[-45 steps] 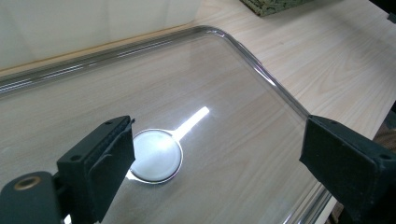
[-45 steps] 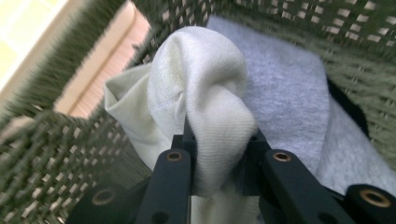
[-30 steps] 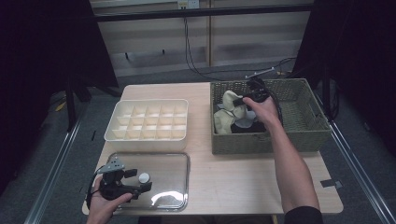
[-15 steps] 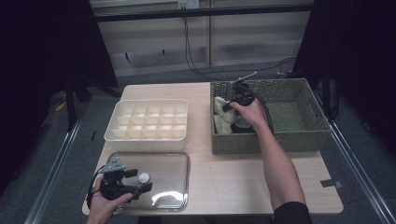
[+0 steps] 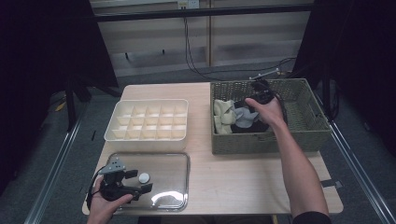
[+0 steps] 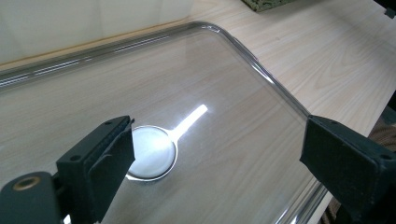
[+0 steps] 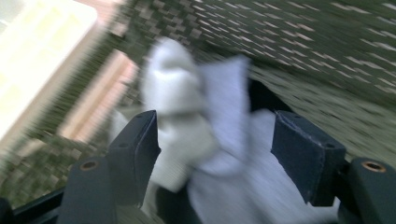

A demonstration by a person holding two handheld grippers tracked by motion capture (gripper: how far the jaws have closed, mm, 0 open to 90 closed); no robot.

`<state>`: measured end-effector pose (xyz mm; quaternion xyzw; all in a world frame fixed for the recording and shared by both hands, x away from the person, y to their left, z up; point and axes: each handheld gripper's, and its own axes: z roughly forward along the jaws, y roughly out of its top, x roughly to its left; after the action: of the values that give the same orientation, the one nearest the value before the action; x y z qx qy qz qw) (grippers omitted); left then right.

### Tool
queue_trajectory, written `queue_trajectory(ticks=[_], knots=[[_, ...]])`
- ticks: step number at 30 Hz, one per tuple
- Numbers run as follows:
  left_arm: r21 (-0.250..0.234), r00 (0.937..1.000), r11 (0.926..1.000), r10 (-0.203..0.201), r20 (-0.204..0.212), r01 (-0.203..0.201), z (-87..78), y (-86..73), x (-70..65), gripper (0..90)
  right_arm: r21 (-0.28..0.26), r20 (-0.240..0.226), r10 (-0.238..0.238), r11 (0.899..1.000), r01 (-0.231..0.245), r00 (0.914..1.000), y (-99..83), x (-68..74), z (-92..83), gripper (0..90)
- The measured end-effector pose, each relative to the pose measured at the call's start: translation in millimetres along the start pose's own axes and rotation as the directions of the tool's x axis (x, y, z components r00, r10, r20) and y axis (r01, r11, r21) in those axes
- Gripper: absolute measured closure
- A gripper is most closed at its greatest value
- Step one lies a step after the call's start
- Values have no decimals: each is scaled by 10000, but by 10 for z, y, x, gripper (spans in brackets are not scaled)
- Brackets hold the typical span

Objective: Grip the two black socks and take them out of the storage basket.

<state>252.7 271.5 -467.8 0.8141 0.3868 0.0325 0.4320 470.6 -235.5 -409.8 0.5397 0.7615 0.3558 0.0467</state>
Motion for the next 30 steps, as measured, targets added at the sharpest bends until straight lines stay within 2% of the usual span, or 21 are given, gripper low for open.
queue_trajectory(ticks=[2,3,4,8,10,12,14,18,20,21,24,25,26,27,28,30], knots=[[6,10000,10000,-2,13,2,17,10,-1,94,95,292,228,9997,-231,9993,-61,-117,-48,328],[34,10000,10000,26,40,-26,25,16,4,93,346,672,494,9981,-518,9965,-114,-210,-61,368],[36,10000,10000,3,39,-3,35,21,3,93,346,672,494,9981,-518,9965,-114,-210,-61,368],[79,10000,9999,68,53,-68,44,30,2,93,1085,1137,291,9932,-416,9931,-147,-314,-50,434],[70,10000,10000,52,84,-53,36,24,8,93,1295,1179,269,9907,-422,9927,-159,-367,-57,444],[41,10000,10000,-24,60,24,28,16,14,92,1564,1308,399,9858,-604,9906,-187,-413,-36,387],[48,10000,10000,-3,21,3,24,15,21,92,1837,1194,473,9806,-689,9917,-198,-415,14,345],[31,10000,10000,60,33,-60,16,14,11,93,2261,1203,61,9735,-334,9927,-171,-360,143,294],[31,10000,10000,42,43,-42,19,13,10,93,2510,1112,92,9673,-371,9938,-155,-346,194,289],[8,10000,10000,17,38,-17,18,15,14,93,2521,1165,156,9667,-447,9931,-146,-334,217,322],[36,10000,10000,24,51,-24,15,19,22,93,3124,1048,-64,9496,-269,9945,-159,-316,300,579],[-8,10000,10000,19,58,-19,11,17,20,93,3113,1013,-65,9500,-255,9948,-156,-312,301,641],[3,10000,10000,50,42,-50,8,16,23,93,2915,860,-98,9565,-158,9962,-142,-300,279,779],[36,10000,10000,7,21,-7,8,15,22,93,2515,559,-126,9678,-19,9984,-108,-264,248,834],[54,10000,10000,-15,24,15,8,15,24,93,2515,559,-126,9678,-19,9984,-108,-264,248,834],[-9,10000,10000,15,51,-15,12,19,26,93,2068,421,-159,9784,68,9990,-49,-183,239,844]])
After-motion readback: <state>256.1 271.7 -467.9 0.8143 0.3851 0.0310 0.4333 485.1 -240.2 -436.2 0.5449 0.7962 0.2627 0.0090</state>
